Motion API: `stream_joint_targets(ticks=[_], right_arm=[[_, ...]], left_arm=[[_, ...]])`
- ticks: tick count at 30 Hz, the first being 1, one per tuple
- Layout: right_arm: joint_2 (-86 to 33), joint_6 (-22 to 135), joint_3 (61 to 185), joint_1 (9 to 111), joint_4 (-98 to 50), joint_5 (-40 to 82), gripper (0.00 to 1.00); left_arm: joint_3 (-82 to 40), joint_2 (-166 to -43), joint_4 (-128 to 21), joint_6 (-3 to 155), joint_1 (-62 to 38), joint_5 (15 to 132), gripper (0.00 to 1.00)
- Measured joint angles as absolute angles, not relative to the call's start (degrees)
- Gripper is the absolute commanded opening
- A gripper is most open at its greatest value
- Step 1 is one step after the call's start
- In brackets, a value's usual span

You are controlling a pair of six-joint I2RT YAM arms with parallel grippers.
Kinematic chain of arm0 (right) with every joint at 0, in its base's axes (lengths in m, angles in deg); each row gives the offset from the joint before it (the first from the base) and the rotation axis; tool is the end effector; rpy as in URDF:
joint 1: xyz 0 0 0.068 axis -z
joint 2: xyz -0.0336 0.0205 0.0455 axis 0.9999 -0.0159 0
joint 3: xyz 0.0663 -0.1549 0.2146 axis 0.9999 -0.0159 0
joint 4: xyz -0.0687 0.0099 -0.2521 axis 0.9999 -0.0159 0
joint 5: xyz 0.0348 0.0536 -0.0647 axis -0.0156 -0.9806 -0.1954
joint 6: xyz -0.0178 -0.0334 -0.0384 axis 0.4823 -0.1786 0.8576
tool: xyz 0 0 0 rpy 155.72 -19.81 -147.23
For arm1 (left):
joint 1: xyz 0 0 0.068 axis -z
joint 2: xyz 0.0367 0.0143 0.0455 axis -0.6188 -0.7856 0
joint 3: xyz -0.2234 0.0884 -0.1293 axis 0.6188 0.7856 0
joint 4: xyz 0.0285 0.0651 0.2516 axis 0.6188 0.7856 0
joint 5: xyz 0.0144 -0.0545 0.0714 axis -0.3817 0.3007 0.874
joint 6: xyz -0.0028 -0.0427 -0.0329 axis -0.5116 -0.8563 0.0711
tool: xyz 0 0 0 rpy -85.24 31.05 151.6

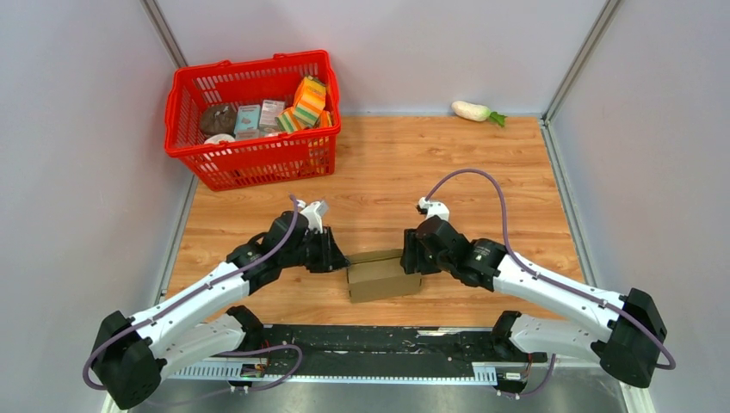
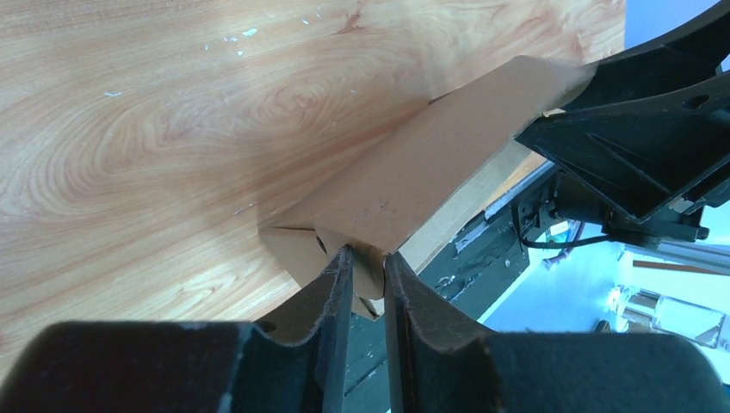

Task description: Fold the paper box

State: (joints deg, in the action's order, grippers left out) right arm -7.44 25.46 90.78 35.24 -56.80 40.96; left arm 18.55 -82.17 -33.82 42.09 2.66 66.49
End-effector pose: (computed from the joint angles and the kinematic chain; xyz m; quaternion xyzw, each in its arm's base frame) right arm 0.1317 0.1679 0.2397 -0.0956 0.9367 0.1632 0.2947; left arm 0.1427 -0.1358 0.2282 0.0212 0.8920 -0.3845 0.2368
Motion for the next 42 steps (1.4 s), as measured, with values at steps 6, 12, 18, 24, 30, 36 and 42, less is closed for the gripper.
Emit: stream_joint_targets(ticks=[6,12,18,24,30,36,42], right_arm=[[-5.8,23.3,86.9,34.6,-56.6,41.1,0.73],[-4.5,22.8,86.3,33.2,-57.2,43.1,0.75],[-3.5,21.7,85.1,32.8,-56.1,43.1,0.55],[-0.2,19.1,81.0,32.4,-51.6,43.3,0.54],[-0.1,17.4,80.2,32.0,-50.5,44.9,0.55],[1.1,17.0,79.5,31.8,-50.2,45.2,0.60],[2.0,17.3,78.9,31.7,-50.3,45.1,0.77]], left_arm=[[18.5,-82.1,-33.8,42.0,3.8,66.6,0.32],[18.5,-82.2,-33.8,42.0,5.3,67.2,0.31],[18.5,-82.3,-33.8,41.7,6.9,68.0,0.27],[18.5,-82.3,-33.8,41.2,8.2,68.8,0.26],[18.4,-82.3,-33.4,40.7,9.0,70.1,0.22],[18.4,-81.9,-32.7,40.9,9.4,70.4,0.22],[18.4,-81.5,-31.8,41.6,10.8,70.6,0.22]])
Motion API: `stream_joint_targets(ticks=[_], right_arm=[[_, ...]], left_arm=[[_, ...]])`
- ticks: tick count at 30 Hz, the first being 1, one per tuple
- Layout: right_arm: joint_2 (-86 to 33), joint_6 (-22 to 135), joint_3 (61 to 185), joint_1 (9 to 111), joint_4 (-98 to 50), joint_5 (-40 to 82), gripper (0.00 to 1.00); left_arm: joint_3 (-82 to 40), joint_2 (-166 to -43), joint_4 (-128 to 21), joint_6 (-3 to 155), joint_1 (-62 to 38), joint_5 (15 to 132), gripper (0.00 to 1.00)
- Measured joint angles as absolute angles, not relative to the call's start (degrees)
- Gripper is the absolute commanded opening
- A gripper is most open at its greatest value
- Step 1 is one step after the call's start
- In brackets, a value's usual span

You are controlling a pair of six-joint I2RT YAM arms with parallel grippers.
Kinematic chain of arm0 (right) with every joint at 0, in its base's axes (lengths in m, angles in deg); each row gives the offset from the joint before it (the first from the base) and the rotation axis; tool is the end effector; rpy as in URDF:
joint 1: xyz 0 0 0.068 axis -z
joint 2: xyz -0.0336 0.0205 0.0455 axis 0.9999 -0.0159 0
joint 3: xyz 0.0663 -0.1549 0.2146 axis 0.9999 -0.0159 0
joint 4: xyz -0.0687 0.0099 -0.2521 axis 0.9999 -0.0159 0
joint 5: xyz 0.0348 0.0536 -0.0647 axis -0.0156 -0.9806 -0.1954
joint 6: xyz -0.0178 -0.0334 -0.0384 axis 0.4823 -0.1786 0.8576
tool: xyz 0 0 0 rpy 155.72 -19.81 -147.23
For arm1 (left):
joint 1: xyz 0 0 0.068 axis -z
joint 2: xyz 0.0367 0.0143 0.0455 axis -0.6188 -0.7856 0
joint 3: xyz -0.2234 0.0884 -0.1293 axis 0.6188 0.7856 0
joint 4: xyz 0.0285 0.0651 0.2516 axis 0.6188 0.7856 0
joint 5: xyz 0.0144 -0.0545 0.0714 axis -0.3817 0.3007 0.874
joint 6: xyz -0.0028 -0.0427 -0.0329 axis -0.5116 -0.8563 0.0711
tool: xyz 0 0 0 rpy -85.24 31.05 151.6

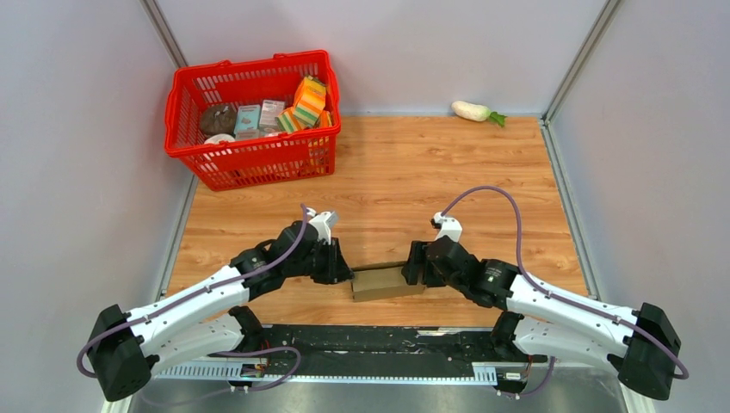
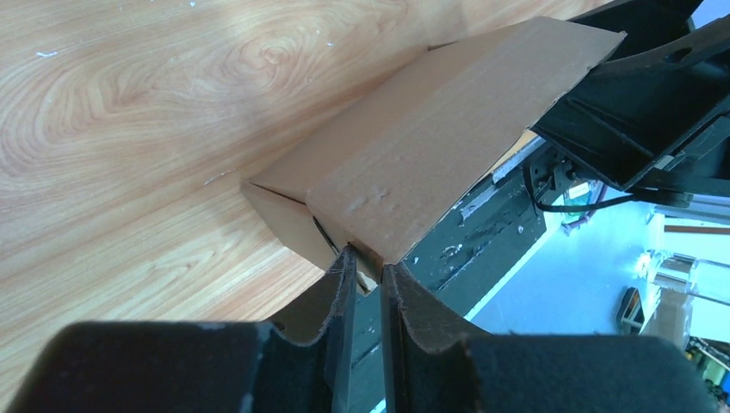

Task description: Fold the paper box

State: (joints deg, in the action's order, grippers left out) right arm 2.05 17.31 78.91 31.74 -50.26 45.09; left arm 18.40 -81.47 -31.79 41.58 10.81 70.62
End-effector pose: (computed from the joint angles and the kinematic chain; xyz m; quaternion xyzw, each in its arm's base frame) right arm 0.1060 0.1473 0.2110 -0.0397 0.9250 0.1979 0.3219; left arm 0.1218 -0.1507 0.2278 0.0642 0.8971 -0.3744 0.2254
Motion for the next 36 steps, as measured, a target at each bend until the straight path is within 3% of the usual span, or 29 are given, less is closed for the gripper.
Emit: stream_joint_targets(ticks=[7,13,15,16,21,27,30,31,36], right_arm=[[5.4,18.6,81.8,31.7,-56.0,45.0,0.92],[9.7,16.0,85.9,31.7,-60.1,45.2,0.94],[9.7,13.5,87.4,31.8,-62.0,45.6,0.91],[9.4,12.7,88.1,31.8,-62.7,45.7,0.84],[6.1,9.9,91.0,32.3,-64.7,47.5,0.76],[4.1,10.3,90.2,33.2,-63.9,49.2,0.55],[4.1,10.5,88.9,33.4,-63.1,49.5,0.50],[4.2,10.5,88.1,33.4,-62.5,49.5,0.47],[5.4,10.4,82.9,33.5,-60.0,48.4,0.43]], left_arm=[[18.4,-81.1,-30.6,42.0,12.3,71.9,0.22],[18.7,-81.1,-30.5,42.1,13.5,73.0,0.21],[18.7,-81.1,-30.6,42.1,14.2,73.6,0.21],[18.7,-81.2,-30.6,42.1,14.5,74.0,0.21],[18.7,-81.3,-30.6,42.0,15.6,75.3,0.21],[18.8,-81.2,-30.5,42.0,15.9,76.0,0.21],[18.9,-81.2,-30.6,42.0,15.9,76.1,0.28],[19.1,-81.1,-30.6,42.0,15.9,76.2,0.35],[20.6,-78.7,-28.7,42.2,16.0,76.3,0.43]])
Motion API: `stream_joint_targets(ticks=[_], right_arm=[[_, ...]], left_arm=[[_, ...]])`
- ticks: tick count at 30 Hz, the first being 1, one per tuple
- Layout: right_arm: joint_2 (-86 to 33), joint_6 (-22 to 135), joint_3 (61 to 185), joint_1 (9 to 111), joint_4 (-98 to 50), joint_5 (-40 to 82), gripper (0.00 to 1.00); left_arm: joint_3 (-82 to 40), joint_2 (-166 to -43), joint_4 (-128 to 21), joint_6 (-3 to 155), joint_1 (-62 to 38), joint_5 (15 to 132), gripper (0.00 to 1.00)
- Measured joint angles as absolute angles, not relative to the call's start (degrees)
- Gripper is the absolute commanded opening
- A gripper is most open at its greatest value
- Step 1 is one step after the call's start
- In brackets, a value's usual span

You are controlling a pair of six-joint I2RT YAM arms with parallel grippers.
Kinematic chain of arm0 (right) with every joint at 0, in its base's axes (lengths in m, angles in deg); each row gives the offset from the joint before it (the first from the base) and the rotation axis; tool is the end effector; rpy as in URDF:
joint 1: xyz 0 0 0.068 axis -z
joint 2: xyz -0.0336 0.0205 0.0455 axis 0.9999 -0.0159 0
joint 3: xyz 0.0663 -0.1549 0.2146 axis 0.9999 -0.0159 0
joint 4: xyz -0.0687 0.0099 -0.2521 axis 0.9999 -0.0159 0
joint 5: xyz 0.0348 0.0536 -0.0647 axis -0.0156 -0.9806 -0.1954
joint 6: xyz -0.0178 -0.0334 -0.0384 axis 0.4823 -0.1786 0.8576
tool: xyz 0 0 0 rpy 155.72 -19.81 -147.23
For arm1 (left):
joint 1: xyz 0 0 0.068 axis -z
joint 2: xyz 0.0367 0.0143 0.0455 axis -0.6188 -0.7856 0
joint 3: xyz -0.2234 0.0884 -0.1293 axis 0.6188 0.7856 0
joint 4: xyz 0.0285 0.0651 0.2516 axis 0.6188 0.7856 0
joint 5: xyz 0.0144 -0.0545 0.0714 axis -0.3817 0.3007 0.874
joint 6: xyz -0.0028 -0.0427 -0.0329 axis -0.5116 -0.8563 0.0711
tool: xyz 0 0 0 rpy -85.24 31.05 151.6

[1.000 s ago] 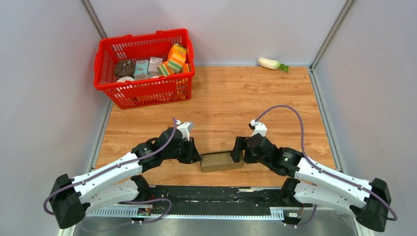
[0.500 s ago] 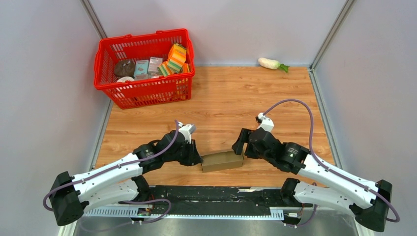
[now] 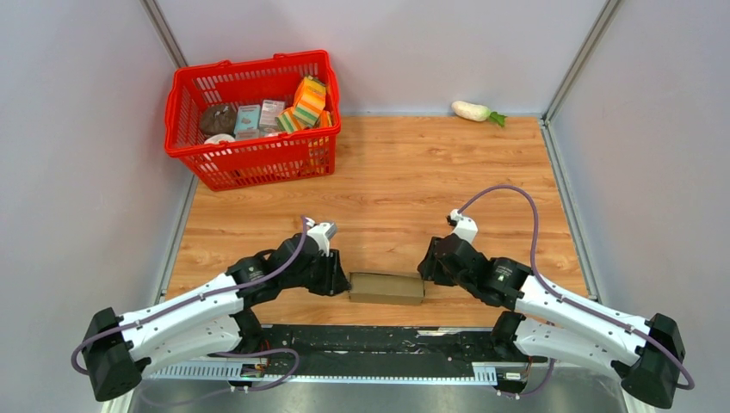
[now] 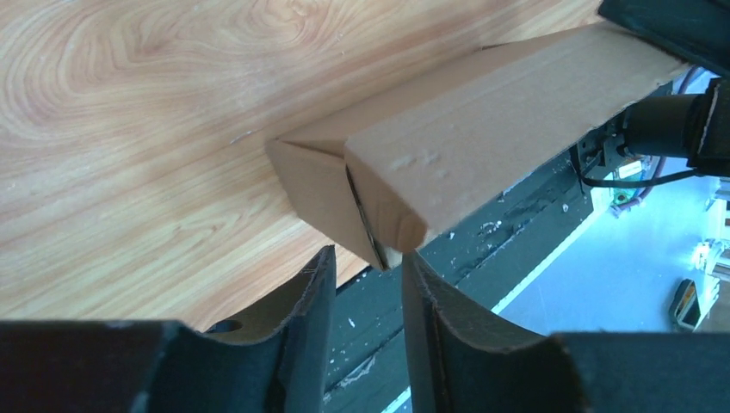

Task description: Fold the paper box

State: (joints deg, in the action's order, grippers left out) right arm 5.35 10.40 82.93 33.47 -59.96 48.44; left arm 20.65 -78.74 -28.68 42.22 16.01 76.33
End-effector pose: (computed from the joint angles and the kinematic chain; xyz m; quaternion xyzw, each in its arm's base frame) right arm 0.1043 0.1317 0.2311 0.0371 0.9285 0.1789 0.3234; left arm 0.1033 -0.1490 0.2178 0.0885 0.9072 -0.3397 0.2319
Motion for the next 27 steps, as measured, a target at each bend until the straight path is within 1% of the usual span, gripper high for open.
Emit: stream_joint_targets(ticks=[5,8,9,11,12,14,15,17,18,20,24,26,27], right_arm=[[7.0,10.4,80.2,33.5,-59.2,47.2,0.43],[7.7,10.7,80.2,33.5,-58.4,46.8,0.48],[7.7,10.9,80.2,33.5,-58.2,46.7,0.57],[7.7,11.2,80.2,33.5,-57.8,46.6,0.68],[7.6,11.5,80.3,33.5,-58.0,46.7,0.76],[7.4,11.5,81.2,33.5,-59.5,47.2,0.85],[7.2,11.6,82.1,33.6,-61.0,47.5,0.87],[7.3,11.4,84.4,34.2,-64.0,47.5,0.86],[7.8,11.2,85.5,35.0,-65.3,46.9,0.81],[9.8,10.6,86.8,37.4,-67.2,45.0,0.78],[15.6,8.7,87.1,43.4,-70.1,38.0,0.73],[16.5,7.8,87.1,45.7,-70.8,33.6,0.70],[16.3,7.4,87.1,46.2,-70.8,31.8,0.67]], left_arm=[[20.3,-71.7,-24.9,42.4,16.0,76.2,0.48],[18.0,-68.8,-22.5,42.6,16.1,76.2,0.60],[17.0,-68.5,-22.1,42.8,16.1,76.2,0.66],[14.1,-68.5,-21.2,43.2,16.1,76.4,0.67],[12.7,-69.1,-20.9,43.3,16.0,76.6,0.68],[8.7,-71.5,-19.2,43.3,15.3,77.2,0.68],[7.1,-73.1,-18.7,43.3,14.7,77.5,0.68],[3.5,-76.6,-17.1,43.3,12.5,77.9,0.67],[2.5,-78.2,-16.7,43.2,11.2,77.8,0.66],[2.3,-80.4,-16.4,43.0,9.1,76.8,0.66],[2.9,-83.3,-15.7,42.3,6.0,73.2,0.65],[2.9,-85.2,-15.6,42.1,5.6,71.5,0.65],[2.9,-86.1,-15.6,42.1,5.6,70.8,0.65]])
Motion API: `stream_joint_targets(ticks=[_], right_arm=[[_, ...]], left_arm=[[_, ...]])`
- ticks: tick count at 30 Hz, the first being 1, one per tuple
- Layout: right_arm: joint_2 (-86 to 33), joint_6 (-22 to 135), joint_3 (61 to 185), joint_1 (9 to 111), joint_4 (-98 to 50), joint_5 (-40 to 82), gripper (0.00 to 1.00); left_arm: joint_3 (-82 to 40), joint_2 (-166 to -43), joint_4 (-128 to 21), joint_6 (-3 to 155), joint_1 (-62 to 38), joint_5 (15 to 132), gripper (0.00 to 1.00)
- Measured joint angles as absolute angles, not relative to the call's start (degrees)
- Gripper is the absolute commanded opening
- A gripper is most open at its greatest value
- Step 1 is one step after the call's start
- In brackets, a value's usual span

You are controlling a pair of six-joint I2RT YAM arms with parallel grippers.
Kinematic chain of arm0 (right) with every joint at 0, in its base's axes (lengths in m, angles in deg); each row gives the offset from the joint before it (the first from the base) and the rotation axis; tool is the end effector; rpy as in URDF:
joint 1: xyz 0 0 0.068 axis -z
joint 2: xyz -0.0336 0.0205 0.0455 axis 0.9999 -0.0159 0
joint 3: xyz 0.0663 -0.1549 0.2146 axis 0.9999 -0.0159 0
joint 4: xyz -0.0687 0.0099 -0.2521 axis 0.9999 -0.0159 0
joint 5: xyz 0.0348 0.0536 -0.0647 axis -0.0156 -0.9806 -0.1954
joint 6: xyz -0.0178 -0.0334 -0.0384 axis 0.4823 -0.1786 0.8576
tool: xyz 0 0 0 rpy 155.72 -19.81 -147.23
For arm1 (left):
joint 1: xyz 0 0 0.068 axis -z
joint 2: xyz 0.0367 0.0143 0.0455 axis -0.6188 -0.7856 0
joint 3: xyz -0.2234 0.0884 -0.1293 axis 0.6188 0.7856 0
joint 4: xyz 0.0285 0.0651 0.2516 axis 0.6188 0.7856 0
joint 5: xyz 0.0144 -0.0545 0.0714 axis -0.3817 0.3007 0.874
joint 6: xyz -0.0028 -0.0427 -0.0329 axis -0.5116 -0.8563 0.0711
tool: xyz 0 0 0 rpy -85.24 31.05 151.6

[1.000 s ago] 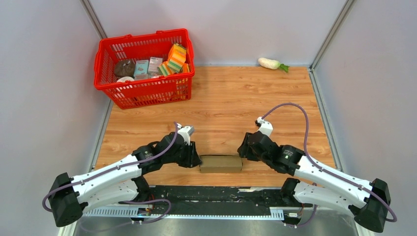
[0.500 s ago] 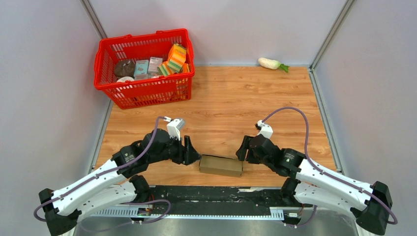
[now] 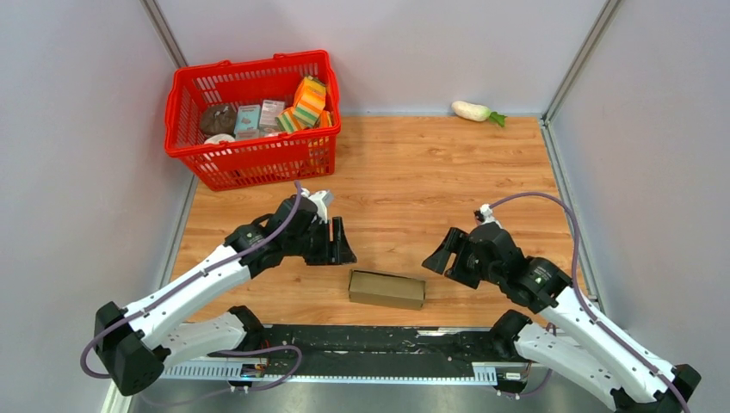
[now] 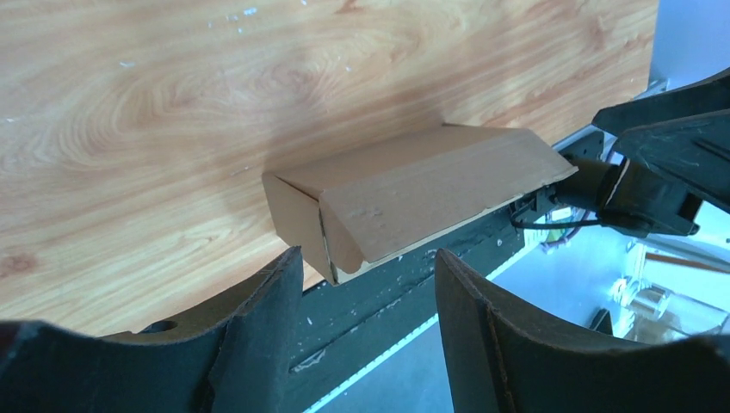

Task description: Fold the paper box

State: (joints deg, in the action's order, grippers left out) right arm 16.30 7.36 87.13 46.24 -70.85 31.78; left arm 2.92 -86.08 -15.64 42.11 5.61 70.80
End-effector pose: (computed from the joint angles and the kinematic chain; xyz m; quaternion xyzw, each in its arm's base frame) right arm 0.0972 0.0880 0.2644 0.1166 0.9201 0.2694 0.2593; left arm 0.1429 -0.1465 0.2804 0.0227 0.9179 -0.3335 0.2139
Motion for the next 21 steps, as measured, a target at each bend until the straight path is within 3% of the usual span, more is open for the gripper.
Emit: stream_joint_targets(ticks=[4,11,17,21], right_arm=[[14.6,5.5,86.1,46.8,-69.7,25.6,0.61],[14.0,1.6,82.7,47.1,-66.3,19.2,0.59],[13.9,-0.1,80.5,47.3,-63.2,16.4,0.45],[13.4,-0.5,79.1,47.4,-62.1,15.7,0.42]], left_arm=[[3.0,-88.3,-15.9,42.1,5.6,69.0,0.61],[4.1,-90.7,-18.2,41.9,5.6,65.7,0.51],[6.7,-91.7,-19.3,42.0,5.6,63.6,0.41],[7.7,-91.3,-20.5,42.0,5.6,63.0,0.36]])
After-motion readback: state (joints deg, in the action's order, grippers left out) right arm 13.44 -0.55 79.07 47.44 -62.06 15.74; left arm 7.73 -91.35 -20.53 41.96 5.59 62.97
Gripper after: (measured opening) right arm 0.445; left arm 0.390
